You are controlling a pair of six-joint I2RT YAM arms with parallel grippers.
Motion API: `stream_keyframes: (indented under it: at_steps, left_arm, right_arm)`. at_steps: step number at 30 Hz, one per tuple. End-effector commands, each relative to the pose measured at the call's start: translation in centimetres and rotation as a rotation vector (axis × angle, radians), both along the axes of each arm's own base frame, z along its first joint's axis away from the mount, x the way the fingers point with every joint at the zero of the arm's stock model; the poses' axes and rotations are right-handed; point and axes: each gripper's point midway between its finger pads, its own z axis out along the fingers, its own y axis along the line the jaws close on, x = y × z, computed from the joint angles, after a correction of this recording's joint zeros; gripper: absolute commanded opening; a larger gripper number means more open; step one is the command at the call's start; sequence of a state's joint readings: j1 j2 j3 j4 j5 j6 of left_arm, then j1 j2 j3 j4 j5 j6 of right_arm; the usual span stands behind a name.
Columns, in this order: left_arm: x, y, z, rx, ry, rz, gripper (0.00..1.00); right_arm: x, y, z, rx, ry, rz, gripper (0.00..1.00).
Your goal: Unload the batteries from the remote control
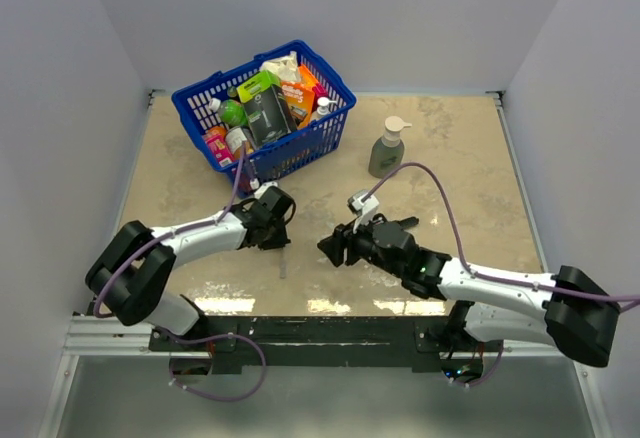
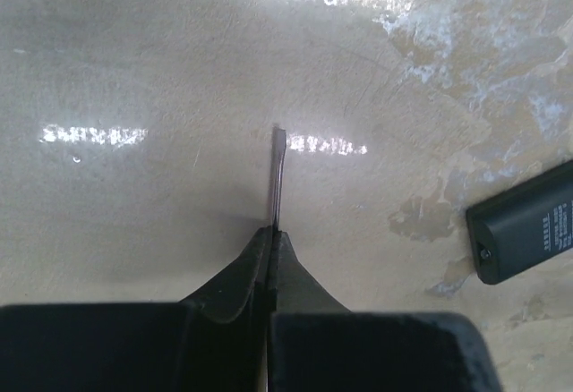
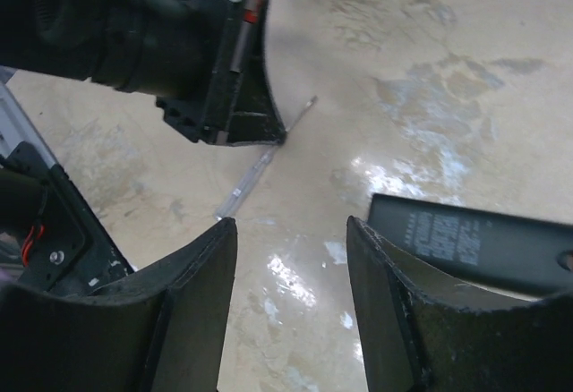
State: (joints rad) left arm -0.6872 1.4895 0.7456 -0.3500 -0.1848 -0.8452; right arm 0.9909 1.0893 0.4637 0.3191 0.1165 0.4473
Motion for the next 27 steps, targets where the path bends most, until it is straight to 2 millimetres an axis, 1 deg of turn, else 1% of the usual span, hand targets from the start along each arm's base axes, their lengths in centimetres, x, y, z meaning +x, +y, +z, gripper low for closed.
stream_keyframes:
  at_steps: [1, 3, 5, 7, 8, 10, 11, 13, 14, 17, 18, 20, 21, 22, 24, 25, 27]
  left_arm:
    - [-0.6, -0.4, 1.6, -0.065, 0.004, 0.025, 0.0]
    - [-0.6, -0.7, 2.4, -0.092, -0.002, 0.029, 0.0]
    - [-0.7, -0.9, 3.4, -0.115, -0.009, 0.03, 0.0]
    - [-0.4, -1.2, 4.5, -0.132, -0.02, 0.046, 0.0]
    - [-0.1, -1.2, 5.6, -0.14, -0.034, 0.053, 0.0]
    - [0.1, -1.2, 6.7, -0.155, -0.048, 0.072, 0.0]
    - [0.4, -1.3, 7.9, -0.174, -0.073, 0.079, 0.0]
    - [0.6, -1.4, 8.8, -0.2, -0.093, 0.092, 0.0]
    - [0.7, -1.5, 9.7, -0.223, -0.115, 0.098, 0.0]
    - [0.6, -1.6, 10.7, -0.265, -0.134, 0.116, 0.0]
    - [0.5, -1.6, 10.8, -0.272, -0.135, 0.119, 0.0]
    - [0.5, -1.6, 11.2, -0.29, -0.148, 0.124, 0.0]
    - [0.5, -1.5, 11.3, -0.292, -0.153, 0.126, 0.0]
    - [0.6, -1.2, 11.5, -0.287, -0.168, 0.135, 0.0]
    - [0.4, -0.5, 11.1, -0.26, -0.167, 0.149, 0.0]
    - [0.5, -0.1, 11.2, -0.248, -0.182, 0.16, 0.0]
    - [0.4, 0.5, 10.8, -0.22, -0.187, 0.162, 0.0]
  right_arm:
    - [0.8, 1.9, 2.9, 0.079, -0.19, -0.006, 0.56]
    - [0.5, 2.5, 2.6, 0.081, -0.208, 0.012, 0.56]
    - [-0.2, 3.9, 2.4, 0.089, -0.236, 0.054, 0.57]
    - [-0.6, 4.8, 2.3, 0.077, -0.246, 0.07, 0.58]
    - [-1.3, 5.9, 2.2, 0.062, -0.25, 0.095, 0.59]
    - [-1.7, 6.6, 2.3, 0.062, -0.264, 0.092, 0.6]
    - [-2.2, 7.0, 1.7, 0.054, -0.265, 0.087, 0.6]
    - [-2.1, 7.5, 1.6, 0.084, -0.246, 0.07, 0.61]
    - [-2.0, 8.0, 0.7, 0.088, -0.208, 0.054, 0.61]
    - [-1.9, 8.6, 0.0, 0.126, -0.15, 0.023, 0.6]
    - [-1.8, 8.7, -0.9, 0.118, -0.134, 0.013, 0.6]
    - [-1.3, 9.0, -1.6, 0.118, -0.115, -0.021, 0.58]
    - [-0.8, 8.8, -2.5, 0.089, -0.111, -0.056, 0.58]
    - [-0.6, 8.6, -3.0, 0.071, -0.107, -0.067, 0.58]
    - [-0.2, 8.2, -3.0, 0.059, -0.117, -0.093, 0.58]
    - [-0.2, 7.9, -3.3, 0.038, -0.119, -0.098, 0.59]
    - [-0.2, 8.2, -2.9, 0.005, -0.137, -0.073, 0.6]
